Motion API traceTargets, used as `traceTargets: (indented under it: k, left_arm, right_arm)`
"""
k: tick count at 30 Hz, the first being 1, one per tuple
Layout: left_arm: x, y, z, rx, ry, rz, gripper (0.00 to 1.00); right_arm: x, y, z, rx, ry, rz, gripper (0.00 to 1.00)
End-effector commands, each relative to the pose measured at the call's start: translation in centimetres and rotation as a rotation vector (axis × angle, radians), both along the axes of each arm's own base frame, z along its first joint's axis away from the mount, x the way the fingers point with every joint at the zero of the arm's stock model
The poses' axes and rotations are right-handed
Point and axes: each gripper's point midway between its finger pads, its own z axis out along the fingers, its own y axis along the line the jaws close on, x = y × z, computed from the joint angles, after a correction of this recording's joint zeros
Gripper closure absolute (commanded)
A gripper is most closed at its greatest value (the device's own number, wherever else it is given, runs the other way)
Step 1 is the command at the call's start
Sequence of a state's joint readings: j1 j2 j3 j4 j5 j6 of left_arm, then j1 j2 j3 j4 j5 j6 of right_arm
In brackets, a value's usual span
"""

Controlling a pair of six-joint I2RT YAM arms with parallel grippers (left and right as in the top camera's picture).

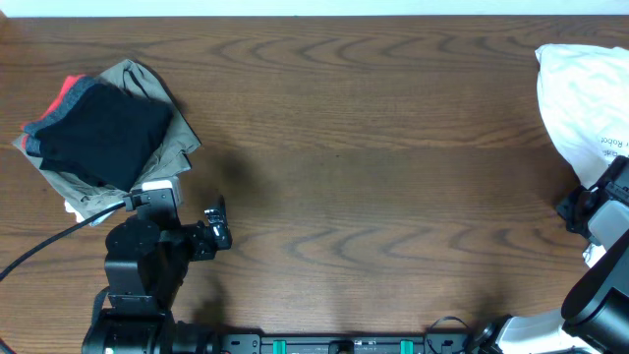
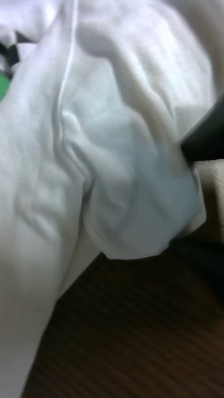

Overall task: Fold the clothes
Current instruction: 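Reach the right gripper to the crumpled white T-shirt and grasp it, then drag the white T-shirt with the right gripper toward table center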

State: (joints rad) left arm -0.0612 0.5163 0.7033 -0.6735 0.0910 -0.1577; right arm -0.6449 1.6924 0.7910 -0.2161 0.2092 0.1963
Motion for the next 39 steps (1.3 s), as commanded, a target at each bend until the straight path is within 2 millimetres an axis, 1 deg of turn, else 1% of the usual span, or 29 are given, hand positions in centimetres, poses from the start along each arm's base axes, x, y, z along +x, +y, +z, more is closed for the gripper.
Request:
traceTargets:
  k: [1, 3, 4, 6, 8, 11, 13, 17, 19, 21, 22, 24, 25, 26, 27, 29, 31, 34, 35, 37, 38, 39]
  left_arm:
    - [0.0, -0.2, 0.9, -0.009, -0.021, -0.005, 0.02]
    - [0.0, -0.2, 0.9, -0.009, -0.021, -0.005, 0.02]
    - [0.0, -0.2, 0.9, -0.009, -0.021, -0.005, 0.02]
    - [0.0, -0.2, 0.9, -0.009, -0.021, -0.006, 0.02]
    - [0.0, -0.2, 0.9, -0.009, -0.021, -0.005, 0.02]
    - [0.0, -0.2, 0.9, -0.009, -0.021, -0.005, 0.02]
    - [0.0, -0.2, 0.9, -0.009, -0.021, -0.006, 0.02]
    - [0.0, -0.2, 0.9, -0.009, -0.022, -0.005, 0.02]
    - [0.0, -0.2, 0.9, -0.009, -0.022, -0.005, 0.02]
    - [0.0, -0.2, 0.9, -0.009, -0.022, -0.005, 0.02]
    - [0.0, -0.2, 0.9, -0.009, -0.022, -0.005, 0.02]
    - [0.0, -0.2, 0.9, -0.009, -0.022, -0.005, 0.02]
    - [0.0, -0.2, 0.9, -0.009, -0.022, -0.005, 0.02]
    - [0.0, -0.2, 0.9, -0.009, -0.022, -0.005, 0.02]
    - [0.0, -0.2, 0.9, -0.009, -0.022, -0.005, 0.02]
    - [0.0, -0.2, 0.9, -0.009, -0.022, -0.005, 0.02]
    - [0.0, -0.2, 0.9, -0.009, -0.021, -0.005, 0.02]
    - [0.0, -0.2, 0.9, -0.009, -0.021, -0.005, 0.02]
    - [0.0, -0.2, 0.9, -0.009, -0.021, -0.005, 0.02]
    - [0.0, -0.2, 0.9, -0.009, -0.021, -0.006, 0.02]
    - [0.0, -0.2, 0.9, -0.009, -0.021, -0.005, 0.02]
    - [0.0, -0.2, 0.9, -0.009, -0.021, -0.005, 0.02]
  right_arm:
    - [0.3, -0.6, 0.4, -0.01, -0.012, -0.013, 0.78]
    - [0.3, -0.6, 0.4, -0.01, -0.012, -0.012, 0.89]
    - [0.3, -0.6, 0.4, -0.01, -0.012, -0.012, 0.97]
    - [0.3, -0.5, 0.4, -0.008, -0.012, -0.011, 0.99]
    - [0.6, -0.3, 0.4, 0.001, -0.022, -0.001, 0.99]
    - [1.7, 0.4, 1.0, 0.025, -0.068, 0.031, 0.99]
    - [3.3, 1.1, 2.5, 0.038, -0.132, 0.074, 0.99]
    - [7.0, 3.1, 7.2, 0.018, -0.255, 0.206, 0.99]
    - [9.1, 5.5, 10.2, 0.027, -0.33, 0.3, 0.99]
    - [11.1, 9.4, 13.3, 0.048, -0.39, 0.433, 0.99]
    - [11.7, 11.4, 14.5, 0.055, -0.409, 0.487, 0.99]
    - [12.5, 14.9, 16.3, 0.061, -0.433, 0.579, 0.99]
    - [12.9, 17.3, 17.2, 0.065, -0.446, 0.64, 0.99]
    - [13.1, 19.2, 17.7, 0.069, -0.458, 0.689, 0.99]
    - [13.3, 21.2, 18.1, 0.075, -0.467, 0.739, 0.99]
    - [13.6, 25.9, 18.5, 0.096, -0.482, 0.857, 0.99]
    - [13.8, 30.1, 18.4, 0.112, -0.492, 0.958, 0.99]
    - [14.3, 35.3, 18.3, 0.109, -0.523, 1.074, 0.99]
    - [14.8, 36.9, 18.3, 0.101, -0.545, 1.105, 0.99]
    - [15.8, 39.0, 18.4, 0.081, -0.594, 1.137, 0.99]
    - [16.5, 40.1, 18.4, 0.06, -0.625, 1.146, 0.93]
    - [17.1, 40.6, 18.3, 0.04, -0.647, 1.144, 0.87]
